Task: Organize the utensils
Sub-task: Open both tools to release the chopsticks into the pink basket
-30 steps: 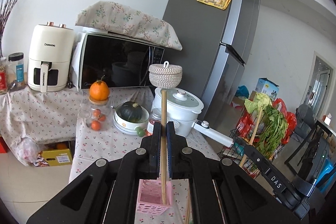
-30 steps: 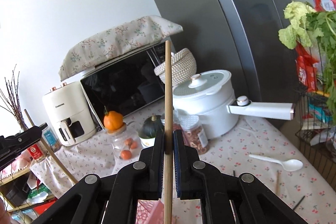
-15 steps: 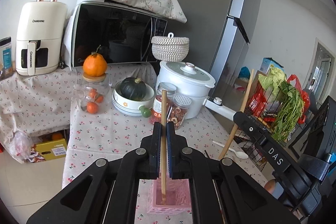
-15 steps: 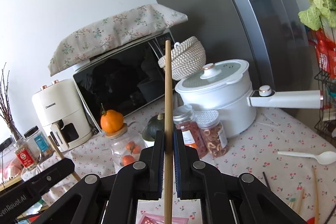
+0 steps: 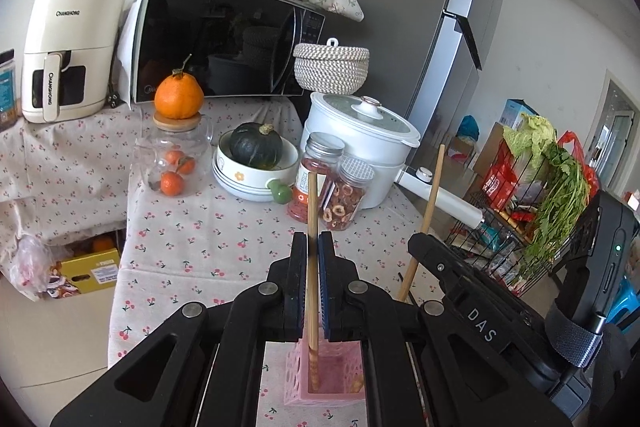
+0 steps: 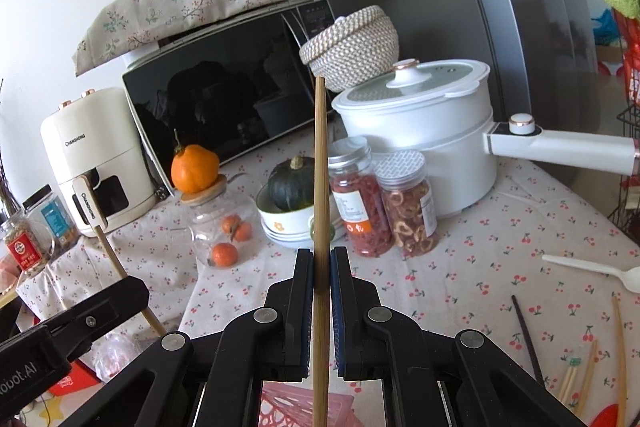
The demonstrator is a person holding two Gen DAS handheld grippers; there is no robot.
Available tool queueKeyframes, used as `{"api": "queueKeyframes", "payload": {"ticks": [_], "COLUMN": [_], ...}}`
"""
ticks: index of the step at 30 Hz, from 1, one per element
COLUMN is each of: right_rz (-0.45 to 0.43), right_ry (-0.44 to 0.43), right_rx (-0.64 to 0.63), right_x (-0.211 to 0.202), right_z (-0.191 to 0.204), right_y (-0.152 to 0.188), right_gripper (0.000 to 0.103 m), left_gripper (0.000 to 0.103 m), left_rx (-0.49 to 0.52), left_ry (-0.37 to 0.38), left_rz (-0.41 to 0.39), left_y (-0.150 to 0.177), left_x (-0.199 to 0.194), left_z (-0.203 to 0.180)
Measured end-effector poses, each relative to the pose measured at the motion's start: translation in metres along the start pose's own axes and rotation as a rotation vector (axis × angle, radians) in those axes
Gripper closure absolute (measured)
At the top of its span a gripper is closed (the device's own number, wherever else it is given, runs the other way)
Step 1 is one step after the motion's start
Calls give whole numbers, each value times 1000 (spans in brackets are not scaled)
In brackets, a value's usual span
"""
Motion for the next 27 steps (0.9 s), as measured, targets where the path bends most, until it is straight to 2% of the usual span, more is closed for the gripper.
{"api": "queueKeyframes", "payload": {"ticks": [1, 3, 5, 6, 8, 10, 13, 15, 17, 20, 25, 27], "right_rz": [13, 26, 30, 27, 16, 11, 19, 39, 55, 67, 102, 127], "right_ry": [-7, -16, -43, -57, -76, -83, -68, -48, -6, 48, 79, 95], "right_rx": [6, 19, 47, 65, 98, 121, 122, 87, 26, -53, -101, -117], "right_x": [1, -1, -7, -11, -22, -33, -51, -63, -75, -93, -120, -127], "right_z": [0, -1, -2, -3, -7, -13, -25, -33, -42, -56, -79, -88], "right_y": [2, 3, 0, -3, -10, -17, -23, -24, -24, -22, -11, -6], "right_gripper": [93, 91, 88, 86, 72, 65, 57, 49, 37, 19, 3, 2], "left_gripper": [95, 83, 52, 48, 41, 36, 23, 19, 13, 12, 9, 8], "left_rx": [-2, -7, -28, -42, -65, -80, -84, -72, -60, -13, 80, 100], "left_ry": [-5, -17, -36, -40, -50, -58, -102, -135, -157, -157, -146, -130], "left_rz": [6, 18, 7, -6, -11, -7, 2, 17, 36, 62, 140, 182], "left_y": [0, 1, -1, -3, -4, -3, 1, 8, 16, 28, 58, 71], "left_x": [-1, -2, -7, -11, -18, -24, -32, -37, -41, -42, -42, -41], "left_z": [1, 3, 8, 10, 14, 16, 17, 17, 14, 0, -32, -46]}}
Point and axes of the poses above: each gripper's, at about its wrist camera, not at the fingertips, and x roughly the way its jaws point, z to its left, y to its underside, the point moved 10 cm from there along x, roughly the way its jaws point, and after that the axes turned 3 degrees about -x, right-handed, at the moved point
